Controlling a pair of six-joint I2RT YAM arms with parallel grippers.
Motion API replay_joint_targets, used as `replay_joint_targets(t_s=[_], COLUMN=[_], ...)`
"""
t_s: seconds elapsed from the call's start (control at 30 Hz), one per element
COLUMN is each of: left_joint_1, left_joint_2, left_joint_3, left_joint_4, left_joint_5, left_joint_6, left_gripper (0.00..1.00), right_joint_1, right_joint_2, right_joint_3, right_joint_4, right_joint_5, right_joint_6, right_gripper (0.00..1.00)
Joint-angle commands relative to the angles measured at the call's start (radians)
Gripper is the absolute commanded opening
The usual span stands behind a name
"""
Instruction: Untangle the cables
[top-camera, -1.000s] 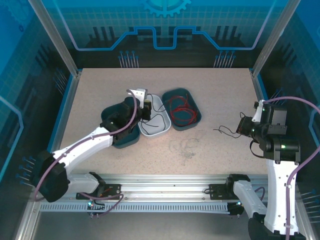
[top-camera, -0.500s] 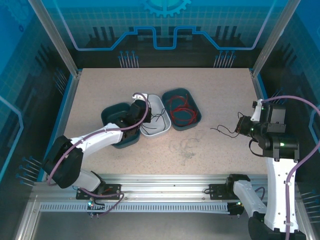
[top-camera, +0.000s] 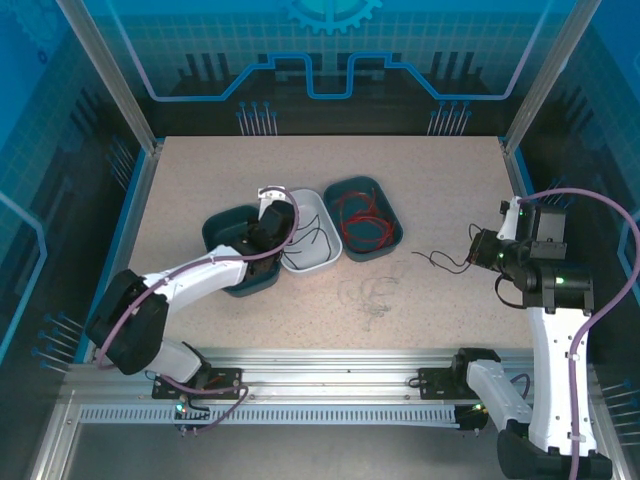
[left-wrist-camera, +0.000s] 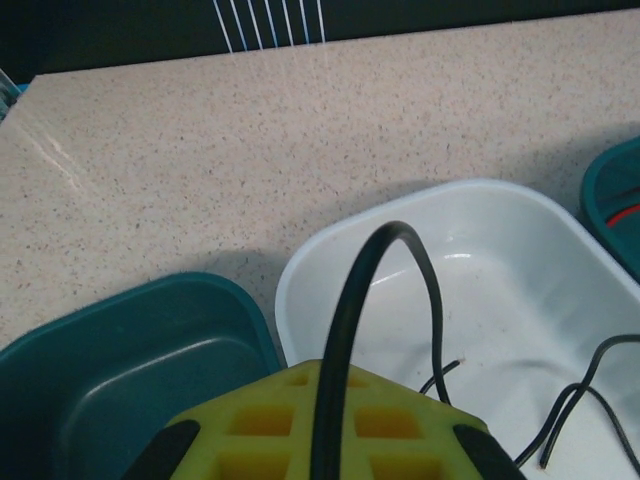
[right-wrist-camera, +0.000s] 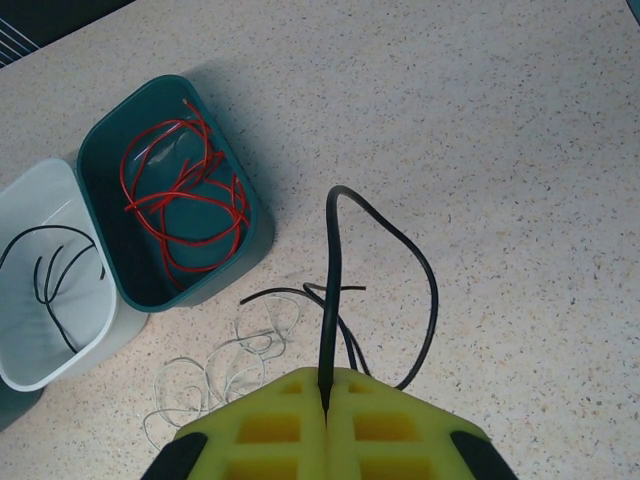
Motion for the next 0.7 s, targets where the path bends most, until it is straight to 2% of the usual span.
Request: replay_joint_targets(t_s=[0.0, 0.2, 0.37, 0.67], left_joint_1=[0.008, 0.007, 0.006, -0.007], left_joint_2=[-0.062, -0.086, -0.048, 0.030], left_joint_3=[0.050, 0.047, 0.045, 0.060], left_joint_4=[0.078, 0.231, 0.278, 0.199], left_joint_5=[-0.038, -0.008, -0.032, -0.050], left_joint_6=[0.066, 0.196, 0.276, 0.225], left_gripper=[0.00, 0.00, 0.00, 0.00], right_joint_1=[-0.013, -0.014, -0.013, -0.013], right_joint_2=[0.000, -0.005, -0.008, -0.009], right_joint_3=[-0.005, -0.007, -0.003, -0.006], right_joint_4=[0.021, 0.018, 0.009, 0.011], right_joint_5=[-0.030, -0.035, -0.035, -0.040], right_joint_6=[0.000, 0.000, -0.004, -0.001], right_gripper=[0.00, 0.00, 0.00, 0.00])
